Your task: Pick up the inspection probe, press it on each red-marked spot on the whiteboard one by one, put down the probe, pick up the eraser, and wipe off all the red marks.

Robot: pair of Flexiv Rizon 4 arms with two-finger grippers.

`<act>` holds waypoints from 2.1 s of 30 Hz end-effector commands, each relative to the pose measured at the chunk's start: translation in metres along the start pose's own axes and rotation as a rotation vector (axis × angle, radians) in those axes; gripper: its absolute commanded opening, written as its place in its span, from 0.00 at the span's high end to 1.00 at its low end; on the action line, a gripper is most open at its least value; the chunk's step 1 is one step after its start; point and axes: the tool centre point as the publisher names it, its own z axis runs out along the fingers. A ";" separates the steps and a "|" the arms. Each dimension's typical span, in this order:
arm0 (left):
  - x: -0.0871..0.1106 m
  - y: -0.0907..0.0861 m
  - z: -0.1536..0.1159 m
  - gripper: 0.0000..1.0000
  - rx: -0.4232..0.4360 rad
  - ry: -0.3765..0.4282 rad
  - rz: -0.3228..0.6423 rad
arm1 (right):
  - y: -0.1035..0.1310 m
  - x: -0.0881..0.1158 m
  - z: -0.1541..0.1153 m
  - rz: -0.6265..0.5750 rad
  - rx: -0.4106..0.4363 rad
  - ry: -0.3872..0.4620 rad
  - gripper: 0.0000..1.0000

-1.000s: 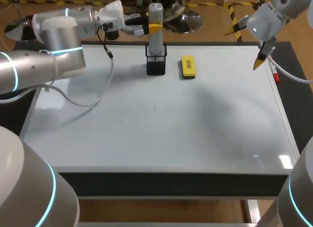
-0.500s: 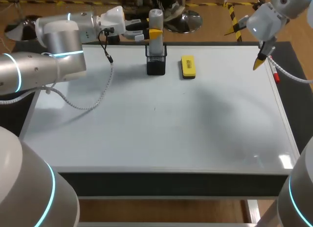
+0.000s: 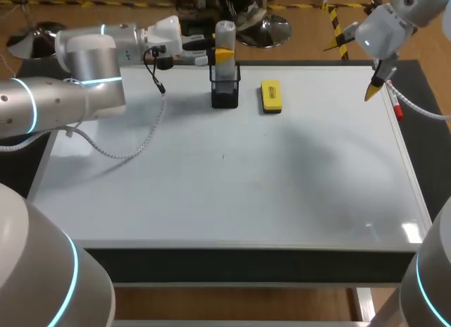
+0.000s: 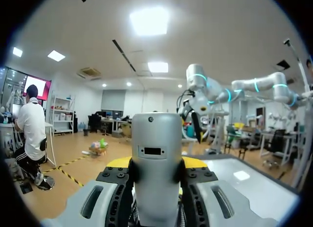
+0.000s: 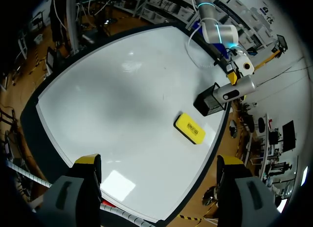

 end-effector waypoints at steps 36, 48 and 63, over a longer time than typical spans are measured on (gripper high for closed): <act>0.005 0.010 -0.007 0.00 -0.012 0.024 -0.013 | 0.000 0.000 -0.001 -0.002 0.003 0.004 0.00; 0.015 -0.006 -0.030 0.00 -0.184 -0.026 0.105 | 0.000 0.000 -0.001 -0.002 0.003 0.004 0.00; 0.026 -0.021 -0.058 0.00 -0.359 -0.115 0.209 | 0.000 0.000 -0.001 -0.002 0.003 0.004 0.00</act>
